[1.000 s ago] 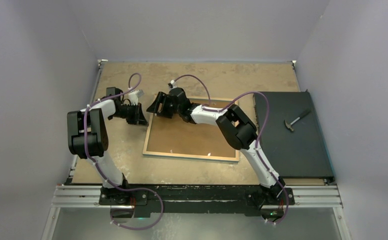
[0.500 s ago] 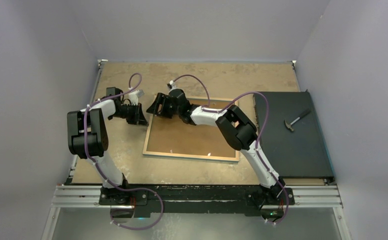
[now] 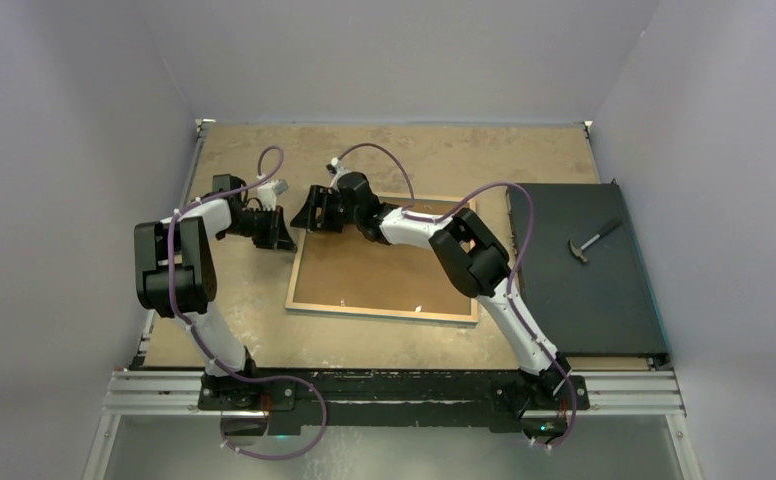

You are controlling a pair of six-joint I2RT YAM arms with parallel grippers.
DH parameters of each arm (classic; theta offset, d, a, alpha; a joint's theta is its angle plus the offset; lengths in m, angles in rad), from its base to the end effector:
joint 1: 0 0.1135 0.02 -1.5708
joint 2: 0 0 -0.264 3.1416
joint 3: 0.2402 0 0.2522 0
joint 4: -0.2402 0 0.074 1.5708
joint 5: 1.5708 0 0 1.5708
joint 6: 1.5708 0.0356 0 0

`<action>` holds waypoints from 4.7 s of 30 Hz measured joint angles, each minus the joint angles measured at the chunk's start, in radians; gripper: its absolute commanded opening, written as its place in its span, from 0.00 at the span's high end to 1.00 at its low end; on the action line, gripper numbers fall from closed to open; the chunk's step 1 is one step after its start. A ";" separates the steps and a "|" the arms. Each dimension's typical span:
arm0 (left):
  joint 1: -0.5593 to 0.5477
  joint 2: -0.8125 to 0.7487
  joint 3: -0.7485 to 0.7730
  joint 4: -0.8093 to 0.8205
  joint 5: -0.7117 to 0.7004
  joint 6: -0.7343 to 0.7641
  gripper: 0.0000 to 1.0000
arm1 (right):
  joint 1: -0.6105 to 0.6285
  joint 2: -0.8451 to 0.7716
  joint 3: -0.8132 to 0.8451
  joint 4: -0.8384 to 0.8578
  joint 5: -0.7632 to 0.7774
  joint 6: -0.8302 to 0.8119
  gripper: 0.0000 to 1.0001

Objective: Put the photo into the frame
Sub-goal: Install the photo frame at the center of the board, then adjust the photo frame at the center of the board.

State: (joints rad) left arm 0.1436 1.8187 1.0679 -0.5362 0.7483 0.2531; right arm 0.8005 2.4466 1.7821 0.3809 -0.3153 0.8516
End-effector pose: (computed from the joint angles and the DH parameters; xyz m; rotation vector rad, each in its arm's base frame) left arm 0.3329 0.0237 0.1501 0.2852 2.5636 -0.9189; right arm 0.3793 0.4068 0.1486 -0.1955 2.0931 1.3762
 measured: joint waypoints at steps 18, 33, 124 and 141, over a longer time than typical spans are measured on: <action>0.000 0.000 0.002 -0.003 0.000 -0.001 0.99 | -0.004 0.002 0.037 -0.055 -0.046 -0.058 0.17; 0.014 -0.001 0.039 -0.100 -0.111 0.089 0.95 | -0.279 -0.552 -0.355 -0.264 0.265 -0.097 0.01; -0.160 -0.002 0.048 -0.144 -0.245 0.211 0.88 | -0.418 -0.801 -0.914 -0.348 0.146 -0.064 0.01; -0.039 -0.015 0.122 -0.288 -0.072 0.203 0.67 | -0.318 -0.982 -0.815 -0.446 0.340 -0.091 0.12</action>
State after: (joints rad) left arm 0.1043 1.8034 1.1904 -0.8242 0.6758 0.4557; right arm 0.4824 1.4651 0.9668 -0.0654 0.0242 0.7609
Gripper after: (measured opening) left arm 0.312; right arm 0.908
